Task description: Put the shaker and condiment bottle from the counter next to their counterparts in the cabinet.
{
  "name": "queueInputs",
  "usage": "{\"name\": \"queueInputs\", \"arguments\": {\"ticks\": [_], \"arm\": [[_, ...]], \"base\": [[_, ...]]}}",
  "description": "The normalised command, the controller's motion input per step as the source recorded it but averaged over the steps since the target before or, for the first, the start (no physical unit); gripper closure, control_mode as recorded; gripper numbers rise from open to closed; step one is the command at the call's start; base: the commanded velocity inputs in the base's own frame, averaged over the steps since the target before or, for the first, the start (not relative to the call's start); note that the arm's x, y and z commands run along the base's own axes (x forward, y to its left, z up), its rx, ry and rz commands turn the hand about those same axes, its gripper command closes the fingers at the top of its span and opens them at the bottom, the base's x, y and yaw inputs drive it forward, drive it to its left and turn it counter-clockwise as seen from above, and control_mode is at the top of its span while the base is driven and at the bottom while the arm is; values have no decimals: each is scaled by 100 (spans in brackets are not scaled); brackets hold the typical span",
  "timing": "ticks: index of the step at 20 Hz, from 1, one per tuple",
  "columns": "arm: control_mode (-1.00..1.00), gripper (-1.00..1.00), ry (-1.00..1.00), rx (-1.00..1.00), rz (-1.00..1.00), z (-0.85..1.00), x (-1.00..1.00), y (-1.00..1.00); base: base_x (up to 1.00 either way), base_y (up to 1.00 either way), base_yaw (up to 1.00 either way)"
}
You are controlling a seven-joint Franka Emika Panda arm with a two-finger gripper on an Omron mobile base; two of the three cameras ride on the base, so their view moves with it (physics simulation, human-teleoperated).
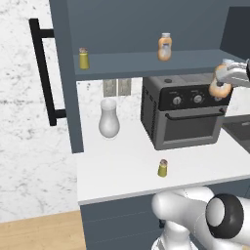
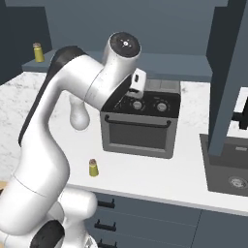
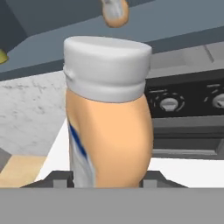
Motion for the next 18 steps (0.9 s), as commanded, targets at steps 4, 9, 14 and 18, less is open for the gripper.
{"name": "queueInputs", "arguments": {"ticks": [4, 9, 14, 18], "arm": [[-100, 100, -14, 0, -2, 66, 3, 37], [-100, 100, -1, 0, 0, 8, 1, 0], [-100, 100, 0, 0, 0, 0, 48, 0], [-100, 100, -3, 0, 0, 0, 73, 0]], "base": [[0, 0, 0], [0, 0, 0], [0, 0, 0], [0, 0, 0]]}}
